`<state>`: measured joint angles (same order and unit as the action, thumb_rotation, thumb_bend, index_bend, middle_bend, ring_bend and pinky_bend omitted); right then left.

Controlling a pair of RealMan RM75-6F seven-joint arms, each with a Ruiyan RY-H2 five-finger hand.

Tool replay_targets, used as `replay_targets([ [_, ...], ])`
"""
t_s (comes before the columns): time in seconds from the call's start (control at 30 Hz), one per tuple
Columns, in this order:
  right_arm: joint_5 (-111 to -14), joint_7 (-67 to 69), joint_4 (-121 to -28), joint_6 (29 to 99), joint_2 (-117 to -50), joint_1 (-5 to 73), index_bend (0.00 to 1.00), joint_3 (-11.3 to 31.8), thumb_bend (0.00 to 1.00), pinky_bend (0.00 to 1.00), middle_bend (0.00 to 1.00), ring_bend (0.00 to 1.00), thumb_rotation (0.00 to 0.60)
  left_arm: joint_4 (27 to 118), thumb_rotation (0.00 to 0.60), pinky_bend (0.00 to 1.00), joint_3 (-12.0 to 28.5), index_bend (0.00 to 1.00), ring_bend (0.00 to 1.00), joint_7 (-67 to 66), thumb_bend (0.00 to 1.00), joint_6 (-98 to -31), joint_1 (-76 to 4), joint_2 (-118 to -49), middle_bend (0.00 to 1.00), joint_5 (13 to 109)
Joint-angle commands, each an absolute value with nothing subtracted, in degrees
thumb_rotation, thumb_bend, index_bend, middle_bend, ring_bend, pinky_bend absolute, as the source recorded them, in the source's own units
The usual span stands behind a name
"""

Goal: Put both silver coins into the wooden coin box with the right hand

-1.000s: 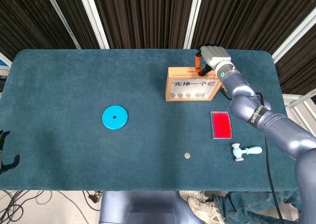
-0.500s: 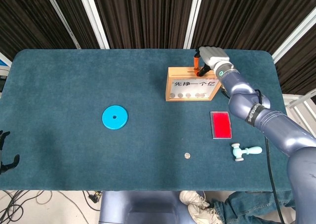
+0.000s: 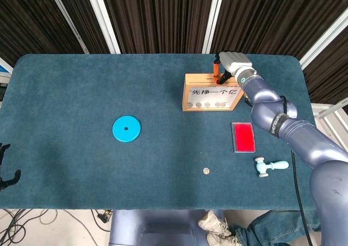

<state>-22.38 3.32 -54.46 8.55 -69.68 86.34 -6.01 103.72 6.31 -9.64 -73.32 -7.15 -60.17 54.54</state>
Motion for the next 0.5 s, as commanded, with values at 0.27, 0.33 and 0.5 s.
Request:
replay_targets([
  [0.27, -25.4, 7.4, -53.7, 7.5, -69.9, 86.8, 0.58, -7.1, 0.59, 0.0, 0.14, 0.0, 0.6, 103.8, 0.6, 0.0, 6.2, 0.13, 0.0, -9.7, 0.38, -73.3, -7.2, -60.1, 0.0, 54.2],
  [0.33, -26.1, 8.1, -53.5, 7.3, -69.9, 86.9, 0.57, -7.1, 0.59, 0.0, 0.14, 0.0, 0.6, 103.8, 0.6, 0.0, 6.2, 0.13, 0.0, -9.8, 0.38, -73.3, -7.3, -60.1, 0.0, 54.2],
  [0.5, -27.8, 9.6, -53.6, 6.9, -69.7, 86.7, 0.55, -7.2, 0.59, 0.0, 0.13, 0.0, 0.6, 103.9, 0.6, 0.0, 6.2, 0.13, 0.0, -9.8, 0.38, -73.3, -7.3, -60.1, 0.0, 54.1],
])
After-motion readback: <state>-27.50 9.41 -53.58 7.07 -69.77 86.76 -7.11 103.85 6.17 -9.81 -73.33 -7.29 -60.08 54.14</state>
